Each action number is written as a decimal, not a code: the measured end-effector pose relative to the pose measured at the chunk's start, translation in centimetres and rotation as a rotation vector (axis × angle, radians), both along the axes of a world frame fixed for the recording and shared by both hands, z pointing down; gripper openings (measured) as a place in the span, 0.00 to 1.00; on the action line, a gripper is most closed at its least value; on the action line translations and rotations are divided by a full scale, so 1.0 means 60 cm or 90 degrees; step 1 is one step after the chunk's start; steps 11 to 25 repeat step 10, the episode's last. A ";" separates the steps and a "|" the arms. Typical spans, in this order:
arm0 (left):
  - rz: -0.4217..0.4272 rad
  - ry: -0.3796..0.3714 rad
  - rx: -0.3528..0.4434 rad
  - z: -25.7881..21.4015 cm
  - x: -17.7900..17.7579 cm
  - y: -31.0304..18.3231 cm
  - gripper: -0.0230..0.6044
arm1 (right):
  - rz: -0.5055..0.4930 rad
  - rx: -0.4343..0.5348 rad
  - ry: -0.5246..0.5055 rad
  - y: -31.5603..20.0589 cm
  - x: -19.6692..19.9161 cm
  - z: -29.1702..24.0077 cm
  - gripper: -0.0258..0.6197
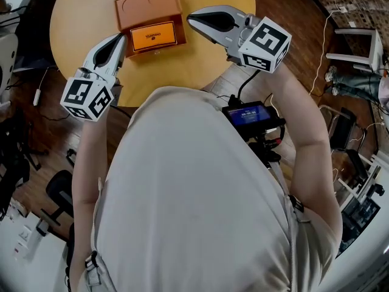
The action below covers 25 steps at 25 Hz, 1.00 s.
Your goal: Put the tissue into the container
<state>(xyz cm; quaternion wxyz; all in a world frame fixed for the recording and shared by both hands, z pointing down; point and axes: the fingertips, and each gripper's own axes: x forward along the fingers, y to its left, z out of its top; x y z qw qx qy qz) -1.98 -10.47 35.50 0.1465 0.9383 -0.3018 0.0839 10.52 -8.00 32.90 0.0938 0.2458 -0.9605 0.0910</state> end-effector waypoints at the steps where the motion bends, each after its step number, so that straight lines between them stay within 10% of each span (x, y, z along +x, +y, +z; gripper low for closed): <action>1: -0.001 -0.001 -0.001 0.000 -0.002 0.001 0.04 | -0.002 -0.001 0.000 0.001 -0.002 0.000 0.03; 25: -0.013 -0.006 -0.004 0.003 -0.014 0.000 0.04 | -0.024 -0.006 -0.007 -0.001 -0.022 0.008 0.03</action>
